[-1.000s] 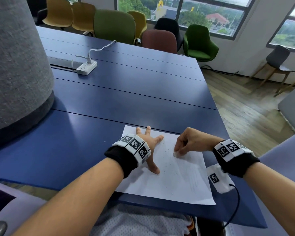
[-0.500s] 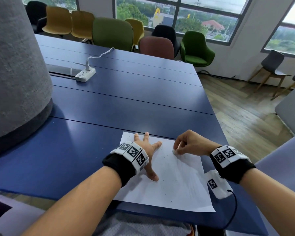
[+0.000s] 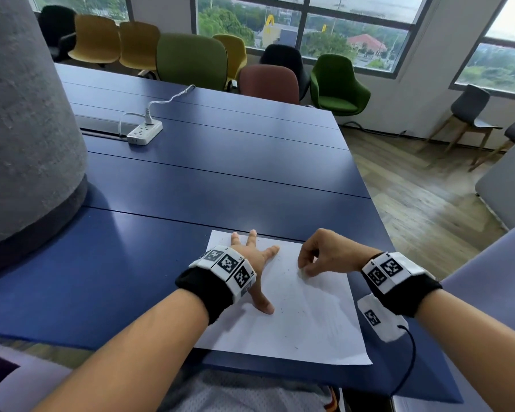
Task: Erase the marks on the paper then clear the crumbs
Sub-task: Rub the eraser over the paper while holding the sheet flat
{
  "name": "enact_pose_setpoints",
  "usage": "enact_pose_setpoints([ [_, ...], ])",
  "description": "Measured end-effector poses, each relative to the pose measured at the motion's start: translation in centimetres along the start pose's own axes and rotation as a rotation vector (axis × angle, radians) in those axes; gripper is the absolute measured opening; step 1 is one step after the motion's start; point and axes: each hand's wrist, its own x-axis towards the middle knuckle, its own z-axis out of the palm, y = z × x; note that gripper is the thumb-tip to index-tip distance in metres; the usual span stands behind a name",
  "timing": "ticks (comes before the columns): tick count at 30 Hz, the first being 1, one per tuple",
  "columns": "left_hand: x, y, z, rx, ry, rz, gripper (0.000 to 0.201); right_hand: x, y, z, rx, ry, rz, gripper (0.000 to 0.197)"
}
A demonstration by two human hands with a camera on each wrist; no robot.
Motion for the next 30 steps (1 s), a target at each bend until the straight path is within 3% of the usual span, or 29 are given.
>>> enact_pose_setpoints([
  [2,-0.1,0.0,0.0,0.007,-0.006,-0.002,0.136,-0.1,0.0,0.2,0.018,0.041,-0.010,0.009],
  [6,-0.2,0.1,-0.2,0.021,-0.005,-0.005,0.136,-1.1,-0.9,0.4,-0.002,-0.200,-0.025,0.010],
  [9,-0.1,0.2,-0.2,0.013,-0.011,-0.005,0.136,-0.7,-0.7,0.5,0.003,-0.039,-0.030,0.008],
  [11,-0.1,0.2,-0.2,0.013,-0.010,-0.006,0.136,-1.0,-0.7,0.6,0.012,-0.014,-0.034,0.008],
  [15,-0.2,0.2,-0.2,0.021,-0.005,-0.007,0.137,-1.8,-1.3,0.9,-0.039,-0.260,-0.028,0.011],
  [19,-0.1,0.1,-0.2,0.013,-0.007,-0.005,0.136,-1.1,-0.6,0.8,0.001,-0.033,-0.037,0.008],
  [21,-0.1,0.1,-0.1,0.015,-0.002,-0.006,0.137,-1.6,-0.6,0.9,0.006,-0.085,-0.046,0.010],
  [24,-0.1,0.1,-0.1,0.012,0.004,-0.004,0.137,-2.4,-1.5,1.1,-0.025,-0.294,-0.039,0.013],
  [28,0.1,0.0,0.0,0.002,-0.004,0.000,0.138,-1.9,-0.8,0.9,0.027,-0.067,-0.026,0.008],
  [30,0.1,-0.1,0.0,0.007,0.001,-0.001,0.138,-2.4,-1.0,1.2,0.026,-0.113,-0.035,0.009],
])
